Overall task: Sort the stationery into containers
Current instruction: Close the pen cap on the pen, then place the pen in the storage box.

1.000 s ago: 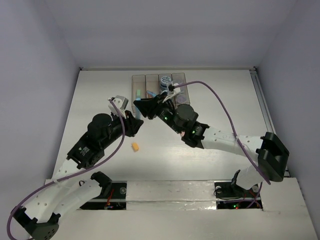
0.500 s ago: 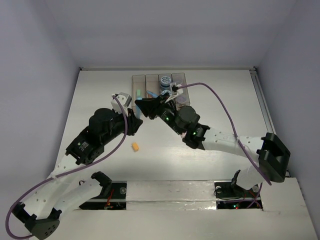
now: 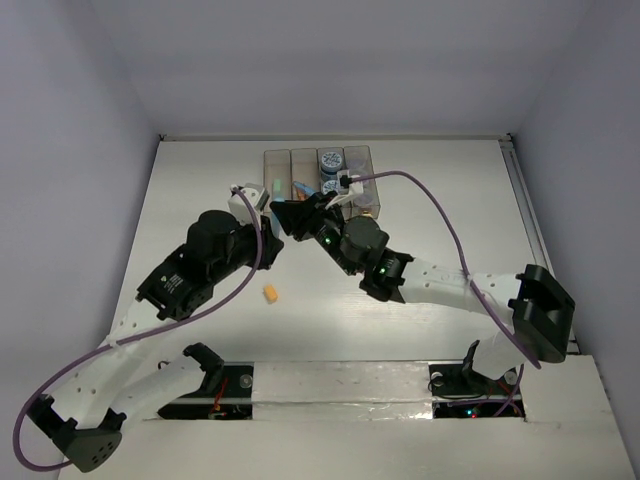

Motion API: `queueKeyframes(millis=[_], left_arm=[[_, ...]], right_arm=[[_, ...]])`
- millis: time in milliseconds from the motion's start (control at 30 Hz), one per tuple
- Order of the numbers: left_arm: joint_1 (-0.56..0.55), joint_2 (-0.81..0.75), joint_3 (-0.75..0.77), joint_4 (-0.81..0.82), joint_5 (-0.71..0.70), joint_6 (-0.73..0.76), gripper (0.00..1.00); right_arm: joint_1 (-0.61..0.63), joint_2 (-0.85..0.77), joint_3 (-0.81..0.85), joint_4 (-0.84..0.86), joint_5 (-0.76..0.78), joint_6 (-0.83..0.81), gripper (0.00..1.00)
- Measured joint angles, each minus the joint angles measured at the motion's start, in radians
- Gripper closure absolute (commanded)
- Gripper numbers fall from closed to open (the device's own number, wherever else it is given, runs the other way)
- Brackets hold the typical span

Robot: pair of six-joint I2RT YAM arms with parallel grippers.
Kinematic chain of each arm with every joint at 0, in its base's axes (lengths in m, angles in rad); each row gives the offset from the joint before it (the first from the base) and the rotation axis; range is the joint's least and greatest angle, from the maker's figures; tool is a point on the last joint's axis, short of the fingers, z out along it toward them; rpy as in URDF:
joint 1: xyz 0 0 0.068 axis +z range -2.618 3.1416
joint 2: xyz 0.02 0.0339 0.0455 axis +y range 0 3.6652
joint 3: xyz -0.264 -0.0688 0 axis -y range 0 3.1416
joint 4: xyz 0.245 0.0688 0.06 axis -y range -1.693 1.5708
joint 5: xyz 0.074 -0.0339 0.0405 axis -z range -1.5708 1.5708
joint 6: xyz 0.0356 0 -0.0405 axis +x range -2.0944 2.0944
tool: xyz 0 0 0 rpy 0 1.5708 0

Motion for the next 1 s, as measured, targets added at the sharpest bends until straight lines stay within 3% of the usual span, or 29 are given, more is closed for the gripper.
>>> queueKeyframes(millis=[300, 400, 433, 533, 600, 633, 1000], left_arm=[[-0.001, 0.01, 0.005, -0.001, 0.006, -0.005, 1.0], [0.003, 0.002, -0.01, 0.037, 0.006, -0.016, 0.73], [0.005, -0.007, -0.024, 0.072, 0.0, -0.02, 0.56], [0.022, -0.054, -0.05, 0.167, -0.027, -0.027, 0.34], [0.029, -0.1, -0.073, 0.195, -0.037, -0.037, 0.28], [0.028, -0.118, -0.081, 0.211, -0.038, -0.039, 0.01], [0.027, -0.287, -0.169, 0.222, -0.101, -0.038, 0.01]], right_arm=[[-0.011, 0.003, 0.002, -0.005, -0.014, 0.026, 1.0], [-0.043, 0.004, 0.023, -0.027, -0.059, 0.033, 1.0], [-0.053, 0.006, 0.035, -0.045, -0.085, 0.032, 1.0], [-0.081, 0.035, 0.066, -0.121, -0.139, 0.036, 1.0], [-0.115, 0.068, 0.102, -0.166, -0.166, 0.036, 1.0], [-0.131, 0.087, 0.122, -0.183, -0.177, 0.036, 1.0], [-0.276, 0.344, 0.411, -0.27, -0.241, -0.002, 1.0]])
